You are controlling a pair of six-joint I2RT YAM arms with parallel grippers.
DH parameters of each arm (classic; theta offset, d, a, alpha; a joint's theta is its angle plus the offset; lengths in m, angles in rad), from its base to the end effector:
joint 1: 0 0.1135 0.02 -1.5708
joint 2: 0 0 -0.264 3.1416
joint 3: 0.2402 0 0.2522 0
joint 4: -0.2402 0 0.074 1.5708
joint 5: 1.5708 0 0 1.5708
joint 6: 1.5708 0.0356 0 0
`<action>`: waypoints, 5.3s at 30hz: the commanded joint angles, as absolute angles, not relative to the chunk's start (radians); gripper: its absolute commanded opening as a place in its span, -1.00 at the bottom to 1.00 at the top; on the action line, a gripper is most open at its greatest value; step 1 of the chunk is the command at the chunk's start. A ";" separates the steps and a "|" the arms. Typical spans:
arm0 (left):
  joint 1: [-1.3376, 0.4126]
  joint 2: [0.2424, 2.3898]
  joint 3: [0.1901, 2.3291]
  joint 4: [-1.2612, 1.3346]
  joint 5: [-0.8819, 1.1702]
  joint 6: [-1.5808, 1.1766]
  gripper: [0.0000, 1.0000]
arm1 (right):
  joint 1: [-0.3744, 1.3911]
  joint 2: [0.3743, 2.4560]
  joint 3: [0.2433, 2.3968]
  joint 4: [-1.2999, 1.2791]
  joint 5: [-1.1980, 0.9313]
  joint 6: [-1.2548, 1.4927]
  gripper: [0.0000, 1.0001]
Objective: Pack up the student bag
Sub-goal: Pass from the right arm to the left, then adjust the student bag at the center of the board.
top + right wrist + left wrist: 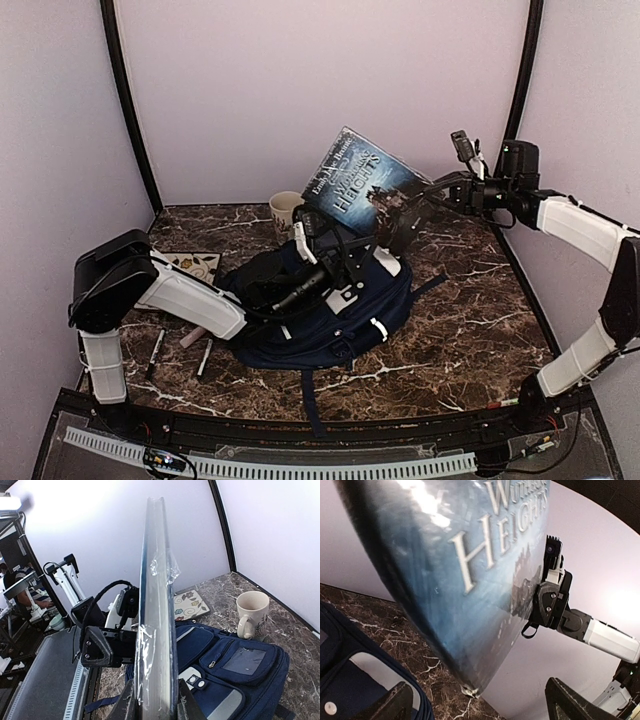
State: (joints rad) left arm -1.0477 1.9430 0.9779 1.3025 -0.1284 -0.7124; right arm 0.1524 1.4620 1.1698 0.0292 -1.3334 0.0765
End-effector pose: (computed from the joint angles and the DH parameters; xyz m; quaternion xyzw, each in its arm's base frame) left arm 0.2077 -0.3511 0.2284 0.0447 0.5778 -0.6039 0.5473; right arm 0.3137 0.0832 0.3414 -0.3996 0.6090 0.5422 0.4189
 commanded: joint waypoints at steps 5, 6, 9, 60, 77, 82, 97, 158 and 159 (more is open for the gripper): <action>-0.969 2.017 1.102 1.462 -0.024 -0.761 0.88 | 0.160 1.402 1.109 0.290 -1.414 0.145 -1.00; -0.960 2.027 1.119 1.475 0.001 -0.757 0.86 | 0.161 1.398 1.105 0.290 -1.414 0.145 -1.00; -0.940 2.055 1.161 1.523 0.089 -0.733 0.66 | 0.164 1.389 1.090 0.281 -1.414 0.145 -1.00; -0.798 1.686 0.853 1.558 0.529 -0.988 -1.00 | 0.119 1.490 1.279 -1.058 -1.414 0.145 -1.00; -0.798 1.666 0.851 1.367 0.314 -0.899 -0.23 | 0.279 1.532 1.390 -1.196 -1.377 -0.760 -0.84; -0.798 1.682 0.876 1.393 0.360 -0.897 -0.50 | 0.280 1.542 1.359 -1.160 -1.376 -0.719 -0.86; -0.792 1.231 0.803 0.648 0.044 -0.486 0.72 | 0.123 1.624 1.508 -1.357 -1.488 -0.855 -1.00; -0.765 1.510 1.044 0.881 0.759 -0.736 -1.00 | 0.405 1.379 1.241 -0.346 -1.111 -0.211 0.81; -0.765 1.503 1.039 0.882 0.756 -0.732 -1.00 | 0.423 1.390 1.240 -0.348 -1.111 -0.211 0.81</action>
